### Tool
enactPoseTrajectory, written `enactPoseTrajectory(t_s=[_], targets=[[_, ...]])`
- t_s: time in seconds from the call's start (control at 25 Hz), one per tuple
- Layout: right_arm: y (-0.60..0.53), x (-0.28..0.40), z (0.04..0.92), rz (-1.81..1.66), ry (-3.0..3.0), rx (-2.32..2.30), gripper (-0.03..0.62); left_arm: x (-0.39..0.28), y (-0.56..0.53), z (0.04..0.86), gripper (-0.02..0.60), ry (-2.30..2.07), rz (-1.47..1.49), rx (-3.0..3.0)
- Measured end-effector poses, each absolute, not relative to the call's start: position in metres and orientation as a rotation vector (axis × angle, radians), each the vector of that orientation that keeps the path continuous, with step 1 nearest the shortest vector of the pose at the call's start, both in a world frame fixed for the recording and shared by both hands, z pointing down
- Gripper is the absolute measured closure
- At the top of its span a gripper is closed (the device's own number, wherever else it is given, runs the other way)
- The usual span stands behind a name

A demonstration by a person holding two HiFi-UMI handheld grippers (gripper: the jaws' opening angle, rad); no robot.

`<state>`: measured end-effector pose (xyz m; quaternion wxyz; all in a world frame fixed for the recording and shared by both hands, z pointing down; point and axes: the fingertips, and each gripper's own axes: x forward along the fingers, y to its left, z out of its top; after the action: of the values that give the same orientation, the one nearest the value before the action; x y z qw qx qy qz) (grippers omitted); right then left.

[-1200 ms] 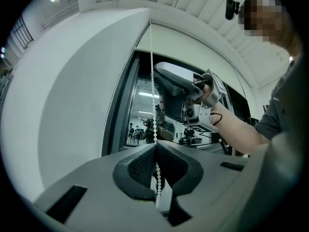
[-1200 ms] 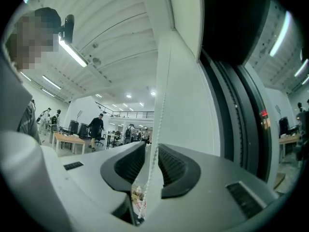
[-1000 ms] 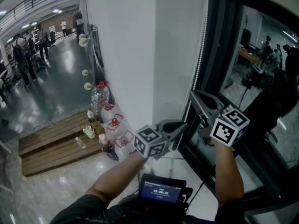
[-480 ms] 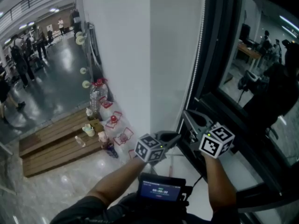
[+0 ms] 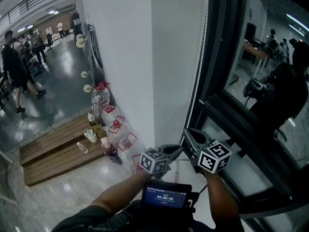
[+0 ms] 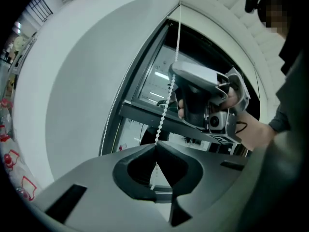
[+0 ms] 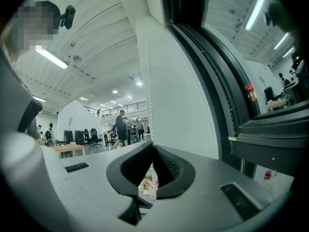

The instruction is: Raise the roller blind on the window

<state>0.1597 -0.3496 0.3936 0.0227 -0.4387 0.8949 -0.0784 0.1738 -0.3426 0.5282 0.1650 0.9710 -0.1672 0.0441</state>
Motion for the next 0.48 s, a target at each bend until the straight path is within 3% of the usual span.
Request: enactPoseTrajectory(t_s=[0.24, 0.48], targets=[[-0.353, 0.159, 0.394, -0.242, 2.785, -1.387, 0.594, 0.147, -0.359, 0.519, 0.578, -0.710, 0.110, 2.656], [-0.353, 0.159, 0.391, -0.240, 2.780, -1.411, 0.594, 0.115, -0.363, 0.418, 0.569, -0.986, 0.008, 2.733]])
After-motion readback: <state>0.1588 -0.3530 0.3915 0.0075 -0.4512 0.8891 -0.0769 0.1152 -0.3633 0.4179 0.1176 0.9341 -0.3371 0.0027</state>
